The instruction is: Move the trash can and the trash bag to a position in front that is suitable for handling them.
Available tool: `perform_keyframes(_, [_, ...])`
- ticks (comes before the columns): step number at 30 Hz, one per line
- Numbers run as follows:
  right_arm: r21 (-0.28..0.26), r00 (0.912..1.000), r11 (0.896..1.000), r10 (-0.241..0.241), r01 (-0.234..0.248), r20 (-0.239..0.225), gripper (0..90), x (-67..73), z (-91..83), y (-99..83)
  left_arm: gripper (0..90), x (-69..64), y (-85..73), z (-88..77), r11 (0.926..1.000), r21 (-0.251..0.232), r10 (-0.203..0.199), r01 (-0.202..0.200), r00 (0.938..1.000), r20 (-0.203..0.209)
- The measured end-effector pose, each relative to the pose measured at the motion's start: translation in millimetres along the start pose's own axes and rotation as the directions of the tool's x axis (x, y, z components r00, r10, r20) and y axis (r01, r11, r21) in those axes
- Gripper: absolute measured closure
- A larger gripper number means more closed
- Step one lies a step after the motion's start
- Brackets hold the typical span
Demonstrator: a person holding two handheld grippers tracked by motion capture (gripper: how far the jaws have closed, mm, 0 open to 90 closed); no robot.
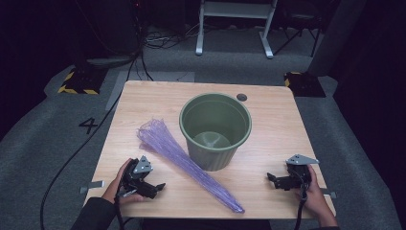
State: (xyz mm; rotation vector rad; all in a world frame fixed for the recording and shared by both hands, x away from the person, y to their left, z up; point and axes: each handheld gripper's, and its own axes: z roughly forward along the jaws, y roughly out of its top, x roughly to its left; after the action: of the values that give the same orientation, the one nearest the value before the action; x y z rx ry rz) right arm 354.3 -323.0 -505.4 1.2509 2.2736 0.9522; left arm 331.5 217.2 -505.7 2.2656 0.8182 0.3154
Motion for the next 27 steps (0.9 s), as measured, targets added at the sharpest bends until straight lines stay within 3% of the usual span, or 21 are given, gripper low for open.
perform_keyframes(17, [-0.001,0.9999,1.000,-0.012,0.012,-0.003,0.2,-0.3,-0.8,-0.5,0.0,-0.2,0.8,0.5,1.0000,0.001,0.001,-0.001,1.0000,-0.002])
perform_keyframes(22, [-0.007,0.9993,0.999,-0.036,0.036,-0.007,1.1,-0.2,-1.1,-0.3,3.3,-0.4,1.4,-0.6,0.9997,-0.003,0.025,-0.025,0.9996,0.015])
perform_keyframes(24, [-0.017,0.9990,0.999,-0.045,0.045,-0.005,6.0,-0.3,-1.9,-0.3,4.5,-1.4,1.8,-1.5,0.9994,-0.003,0.035,-0.035,0.9993,0.011])
perform_keyframes(26, [-0.047,0.9996,0.998,-0.027,0.028,0.011,20.1,-2.0,-3.1,0.4,11.2,-2.7,2.7,-2.8,0.9989,-0.013,0.046,-0.046,0.9989,0.007])
perform_keyframes(27, [-0.054,0.9995,0.998,-0.030,0.031,0.013,19.6,-2.3,-3.4,0.9,15.1,-2.8,3.7,-3.0,0.9987,-0.018,0.048,-0.048,0.9988,0.010])
